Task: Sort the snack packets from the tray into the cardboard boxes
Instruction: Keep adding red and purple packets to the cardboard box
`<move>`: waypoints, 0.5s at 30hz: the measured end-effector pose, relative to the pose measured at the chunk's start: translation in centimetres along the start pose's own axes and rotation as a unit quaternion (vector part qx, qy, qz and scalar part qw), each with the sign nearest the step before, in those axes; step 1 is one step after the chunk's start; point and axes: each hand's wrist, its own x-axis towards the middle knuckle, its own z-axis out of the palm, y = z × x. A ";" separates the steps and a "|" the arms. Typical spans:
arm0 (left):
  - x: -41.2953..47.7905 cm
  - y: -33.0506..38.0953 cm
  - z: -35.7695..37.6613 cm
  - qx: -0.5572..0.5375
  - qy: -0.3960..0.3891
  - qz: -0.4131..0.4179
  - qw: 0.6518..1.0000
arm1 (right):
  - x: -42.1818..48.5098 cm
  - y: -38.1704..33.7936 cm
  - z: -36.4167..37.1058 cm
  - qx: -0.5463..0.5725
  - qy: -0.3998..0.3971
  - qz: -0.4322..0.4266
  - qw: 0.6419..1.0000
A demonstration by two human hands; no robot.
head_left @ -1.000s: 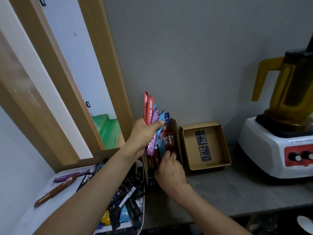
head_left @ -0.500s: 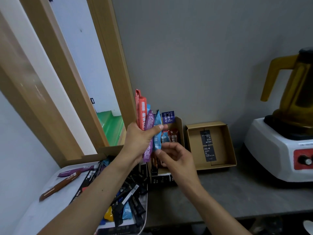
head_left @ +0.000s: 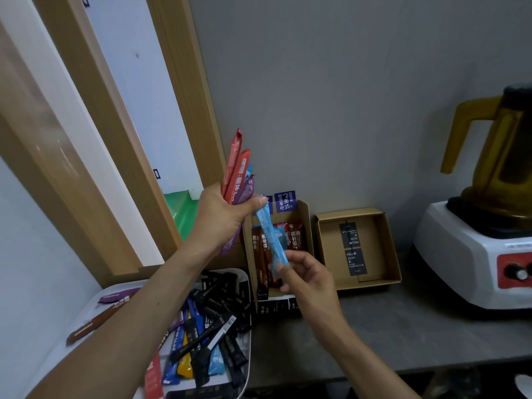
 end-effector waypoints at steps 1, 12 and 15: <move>0.0 0.3 0.1 -0.001 -0.003 0.000 1.000 | -0.1 0.0 0.0 -0.005 0.003 -0.007 1.000; 0.3 1.2 0.4 -0.005 -0.017 -0.035 0.999 | -0.2 0.2 -0.9 -0.091 0.069 -0.106 0.988; 0.5 1.2 0.1 -0.020 -0.036 -0.060 0.997 | 0.0 0.7 -0.8 -0.142 0.093 -0.148 0.974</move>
